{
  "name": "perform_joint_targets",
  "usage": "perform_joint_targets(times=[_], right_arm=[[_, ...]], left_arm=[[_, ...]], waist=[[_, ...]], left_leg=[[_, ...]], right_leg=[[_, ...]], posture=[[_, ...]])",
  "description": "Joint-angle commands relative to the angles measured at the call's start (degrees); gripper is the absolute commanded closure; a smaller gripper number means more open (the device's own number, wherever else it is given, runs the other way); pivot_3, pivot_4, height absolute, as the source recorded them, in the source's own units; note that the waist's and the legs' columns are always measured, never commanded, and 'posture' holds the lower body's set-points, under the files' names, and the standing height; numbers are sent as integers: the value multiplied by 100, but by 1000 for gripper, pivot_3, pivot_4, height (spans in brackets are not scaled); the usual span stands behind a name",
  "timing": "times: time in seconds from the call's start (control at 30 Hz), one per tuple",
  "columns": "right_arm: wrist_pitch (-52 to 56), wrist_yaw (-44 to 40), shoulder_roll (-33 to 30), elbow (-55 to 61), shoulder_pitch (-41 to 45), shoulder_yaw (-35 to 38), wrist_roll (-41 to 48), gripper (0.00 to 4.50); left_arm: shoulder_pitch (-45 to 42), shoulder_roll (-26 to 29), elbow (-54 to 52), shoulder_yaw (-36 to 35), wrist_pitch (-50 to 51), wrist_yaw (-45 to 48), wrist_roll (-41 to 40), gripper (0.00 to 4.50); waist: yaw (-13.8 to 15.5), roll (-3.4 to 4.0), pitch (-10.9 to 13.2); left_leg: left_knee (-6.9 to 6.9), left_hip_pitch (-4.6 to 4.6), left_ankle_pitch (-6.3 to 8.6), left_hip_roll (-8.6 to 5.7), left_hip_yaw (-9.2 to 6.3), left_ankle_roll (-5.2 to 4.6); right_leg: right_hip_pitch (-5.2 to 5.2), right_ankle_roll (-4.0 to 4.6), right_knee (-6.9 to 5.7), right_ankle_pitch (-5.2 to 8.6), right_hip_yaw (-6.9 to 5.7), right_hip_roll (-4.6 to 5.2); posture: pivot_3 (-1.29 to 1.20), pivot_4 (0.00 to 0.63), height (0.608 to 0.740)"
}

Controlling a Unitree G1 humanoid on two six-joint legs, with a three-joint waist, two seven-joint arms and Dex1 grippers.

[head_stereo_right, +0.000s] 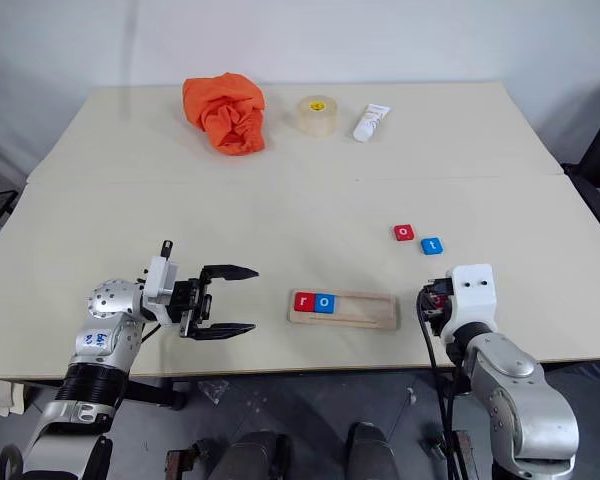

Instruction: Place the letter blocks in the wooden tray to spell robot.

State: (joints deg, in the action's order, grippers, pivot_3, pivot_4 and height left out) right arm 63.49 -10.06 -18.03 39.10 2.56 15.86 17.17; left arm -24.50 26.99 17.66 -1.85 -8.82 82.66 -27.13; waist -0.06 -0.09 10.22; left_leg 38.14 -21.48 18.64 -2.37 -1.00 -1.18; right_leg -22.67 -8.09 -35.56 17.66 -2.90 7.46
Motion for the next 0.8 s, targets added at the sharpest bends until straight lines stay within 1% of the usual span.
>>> perform_joint_targets(times=[0.03, 0.07, 0.1, 0.2, 0.23, 0.3, 0.43, 0.57, 0.7, 0.8], right_arm=[[-13, 77, 72, 175, 65, -2, 51, 2699], [-40, 71, 74, 144, 90, -17, 52, 2229], [-66, 56, 72, 124, 106, -24, 59, 2041], [-86, -8, 6, 112, 134, -23, 84, 1025], [-152, -160, -154, 111, 139, -54, 107, 606], [-276, -448, -462, 92, 125, -126, 135, 49], [-708, -1306, -1327, -123, 41, -154, 290, 49], [-1119, -2215, -2226, -670, 195, -131, 443, 49], [-1691, -3266, -3073, -1409, 365, -347, 500, 49], [-2289, -4005, -3539, -2099, 584, -741, 346, 49]], left_arm=[[7, -11, -166, -37, -41, -41, -40, 0], [15, -14, -172, -36, -48, -54, -39, 0], [22, -20, -180, -34, -51, -67, -39, 0], [37, -34, -189, -29, -65, -96, -36, 0], [38, -44, -186, -27, -71, -107, -33, 0], [32, -63, -171, -27, -85, -120, -27, 0], [8, -95, -147, -27, -102, -129, -17, 0], [-11, -123, -119, -23, -129, -141, -2, 0], [-16, -159, -117, -10, -148, -159, 2, 0], [-3, -186, -103, -3, -171, -169, 16, 0]], waist=[[1, 0, 0], [1, 0, 0], [1, 0, 0], [0, 0, 0], [1, 0, 0], [2, 0, 0], [4, -1, 0], [6, -2, 1], [9, -3, 2], [7, -4, 2]], left_leg=[[0, 0, 0, -1, 0, 0], [1, 0, 0, -3, 0, 0], [1, 0, 0, -3, 1, -1], [1, 0, 0, -3, 0, 0], [1, 0, 0, -2, 0, -1], [1, 0, 0, -5, 0, -2], [2, 0, 2, -5, 1, -6], [3, 0, 2, -5, 2, -7], [5, 0, 1, -3, 1, -9], [5, 0, 1, -2, 1, -9]], right_leg=[[0, 0, 0, 0, 0, 0], [0, 0, 0, 0, 0, 2], [0, 0, 0, 0, 1, 2], [0, 0, 0, 0, 0, 1], [0, 0, -1, 0, 0, 1], [0, 0, 0, 0, 0, 2], [4, -1, 4, 0, -1, 1], [7, -1, 7, 0, -3, 1], [12, -1, 11, 0, -7, 1], [14, -1, 14, 0, -10, 1]], posture=[[0, 150, 740], [0, 150, 740], [0, 150, 740], [0, 150, 740], [0, 150, 740], [0, 150, 740], [0, 150, 740], [0, 150, 740], [0, 150, 740], [0, 150, 740]])
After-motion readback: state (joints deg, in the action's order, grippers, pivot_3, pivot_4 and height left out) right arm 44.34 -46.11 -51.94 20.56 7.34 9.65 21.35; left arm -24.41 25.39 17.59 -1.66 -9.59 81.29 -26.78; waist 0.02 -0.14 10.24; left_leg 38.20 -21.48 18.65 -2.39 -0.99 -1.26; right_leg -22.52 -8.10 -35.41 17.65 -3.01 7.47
